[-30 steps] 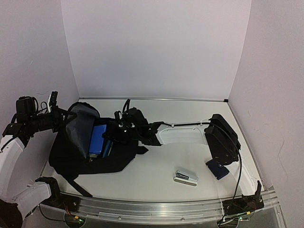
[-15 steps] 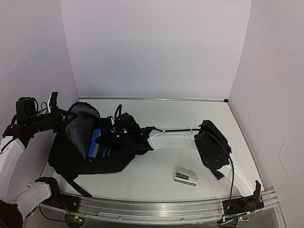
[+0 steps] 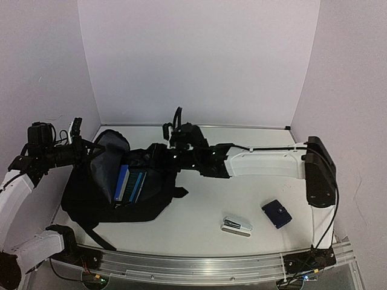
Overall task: Pack the student bag
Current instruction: Place the files in the student bag, then zip the student bag at the center of the board.
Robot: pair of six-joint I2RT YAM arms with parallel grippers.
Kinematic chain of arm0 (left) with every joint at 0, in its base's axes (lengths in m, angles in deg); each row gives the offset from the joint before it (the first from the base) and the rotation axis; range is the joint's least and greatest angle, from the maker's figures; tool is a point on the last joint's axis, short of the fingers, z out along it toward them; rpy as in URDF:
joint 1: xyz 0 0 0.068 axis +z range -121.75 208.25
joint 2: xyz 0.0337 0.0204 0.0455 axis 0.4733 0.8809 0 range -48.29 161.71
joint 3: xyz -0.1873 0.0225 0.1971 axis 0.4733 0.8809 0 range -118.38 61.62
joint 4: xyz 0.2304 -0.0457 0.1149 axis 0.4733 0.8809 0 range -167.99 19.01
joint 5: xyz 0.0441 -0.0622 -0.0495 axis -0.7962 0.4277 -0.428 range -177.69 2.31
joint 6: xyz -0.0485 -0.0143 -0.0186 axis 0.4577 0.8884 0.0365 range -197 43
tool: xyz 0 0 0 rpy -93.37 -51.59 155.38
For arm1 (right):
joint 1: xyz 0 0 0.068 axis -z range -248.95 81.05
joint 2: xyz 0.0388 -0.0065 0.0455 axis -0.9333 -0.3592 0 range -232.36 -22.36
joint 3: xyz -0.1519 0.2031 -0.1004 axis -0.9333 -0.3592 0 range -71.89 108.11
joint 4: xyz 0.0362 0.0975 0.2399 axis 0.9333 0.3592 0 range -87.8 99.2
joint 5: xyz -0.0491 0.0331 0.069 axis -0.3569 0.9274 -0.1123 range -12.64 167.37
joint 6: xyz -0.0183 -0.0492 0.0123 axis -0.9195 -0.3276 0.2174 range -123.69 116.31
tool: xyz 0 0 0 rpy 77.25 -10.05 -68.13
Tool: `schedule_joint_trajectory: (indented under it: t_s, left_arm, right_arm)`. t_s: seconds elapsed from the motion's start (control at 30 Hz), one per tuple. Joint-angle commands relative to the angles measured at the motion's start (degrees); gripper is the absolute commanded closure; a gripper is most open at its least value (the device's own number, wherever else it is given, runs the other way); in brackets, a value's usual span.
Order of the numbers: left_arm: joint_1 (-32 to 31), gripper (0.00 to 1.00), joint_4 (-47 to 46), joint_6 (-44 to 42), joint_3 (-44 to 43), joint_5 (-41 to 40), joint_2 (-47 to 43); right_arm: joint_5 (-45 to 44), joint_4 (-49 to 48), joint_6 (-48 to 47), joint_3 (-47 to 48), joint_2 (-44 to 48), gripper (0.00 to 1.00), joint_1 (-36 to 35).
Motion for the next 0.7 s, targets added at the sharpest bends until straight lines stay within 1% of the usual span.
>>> schedule_joint_trajectory:
  t_s: [0.0, 0.2, 0.37, 0.5, 0.57, 0.63, 0.67]
  left_arm:
    - [-8.1, 1.0, -4.3, -0.8, -2.0, -7.3, 4.1]
    - [-14.6, 1.0, -7.1, -0.4, -3.7, -10.2, 9.3]
    - [-22.6, 1.0, -8.7, -0.5, -3.7, -12.7, 15.1]
    - [-27.4, 0.94, -8.5, -1.6, -4.7, -13.8, 18.8]
    - [-29.8, 0.9, -9.3, -1.8, -4.8, -12.7, 20.5]
    - [-31.5, 0.87, -9.3, -2.3, -5.0, -10.7, 22.4]
    - [-32.3, 0.87, -8.8, -2.7, -5.2, -9.9, 23.3]
  right_arm:
    - [-6.0, 2.5, -2.8, -3.1, 3.9, 0.33, 4.6]
    - [-4.2, 5.6, -5.0, -2.5, 1.1, 0.26, 6.8]
    - [-1.3, 5.8, -5.7, -1.6, -1.6, 0.24, 7.3]
    - [1.0, 7.3, -6.6, -0.6, -3.6, 0.24, 7.2]
    - [1.1, 7.7, -6.8, -0.5, -4.4, 0.27, 7.2]
    - [0.8, 8.0, -6.7, -0.5, -5.1, 0.31, 7.3]
    - [0.6, 8.1, -6.6, -0.5, -5.3, 0.36, 7.3]
